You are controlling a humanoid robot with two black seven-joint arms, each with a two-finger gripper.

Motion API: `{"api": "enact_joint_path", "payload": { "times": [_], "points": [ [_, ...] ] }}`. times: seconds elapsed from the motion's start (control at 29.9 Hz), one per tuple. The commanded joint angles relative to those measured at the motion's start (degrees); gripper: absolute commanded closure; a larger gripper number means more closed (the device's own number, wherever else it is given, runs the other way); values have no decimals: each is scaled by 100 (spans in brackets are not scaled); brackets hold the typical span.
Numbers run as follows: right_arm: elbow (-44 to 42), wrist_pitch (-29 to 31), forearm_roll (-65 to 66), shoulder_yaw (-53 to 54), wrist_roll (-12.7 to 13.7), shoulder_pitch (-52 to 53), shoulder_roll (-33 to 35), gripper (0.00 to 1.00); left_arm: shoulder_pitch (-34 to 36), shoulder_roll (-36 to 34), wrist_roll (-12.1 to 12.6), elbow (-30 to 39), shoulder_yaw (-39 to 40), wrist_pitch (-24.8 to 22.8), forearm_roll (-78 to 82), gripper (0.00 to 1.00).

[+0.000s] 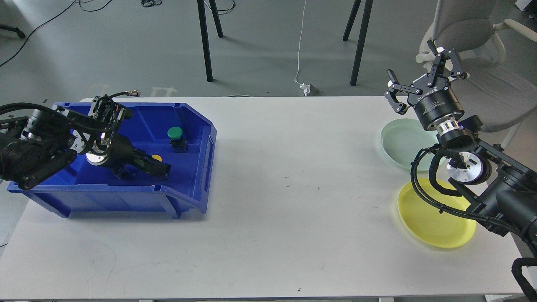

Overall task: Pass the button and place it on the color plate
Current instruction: 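Lower the left gripper into the bin and grasp the yellow button, then lift the yellow button and carry it toward the right gripper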

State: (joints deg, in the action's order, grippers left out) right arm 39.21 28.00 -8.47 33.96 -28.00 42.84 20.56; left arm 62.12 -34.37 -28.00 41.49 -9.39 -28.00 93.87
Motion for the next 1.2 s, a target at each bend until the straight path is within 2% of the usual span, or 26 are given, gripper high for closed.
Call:
{"api": "enact_joint_path", "payload": {
  "times": [0.0,0.3,0.8,0.9,1.04,1.17],
  "points": [
    [7,0,-6,5,0,-12,0,0,-24,10,0,-1,-1,0,0,18],
    [16,0,-6,14,0,-12,9,0,-33,1,0,-1,-1,0,9,32],
    [16,0,-6,23,0,-21,0,0,-33,-8,0,-10,-1,0,9,35],
    [25,0,-6,23,0,-21,0,0,-33,-8,0,-10,7,0,9,39],
    [25,0,-6,23,0,-21,0,0,-51,10,0,-1,-1,0,17,53],
    [25,0,-6,32,0,-56,0,0,-51,10,0,-10,-1,0,17,62]
  ]
}}
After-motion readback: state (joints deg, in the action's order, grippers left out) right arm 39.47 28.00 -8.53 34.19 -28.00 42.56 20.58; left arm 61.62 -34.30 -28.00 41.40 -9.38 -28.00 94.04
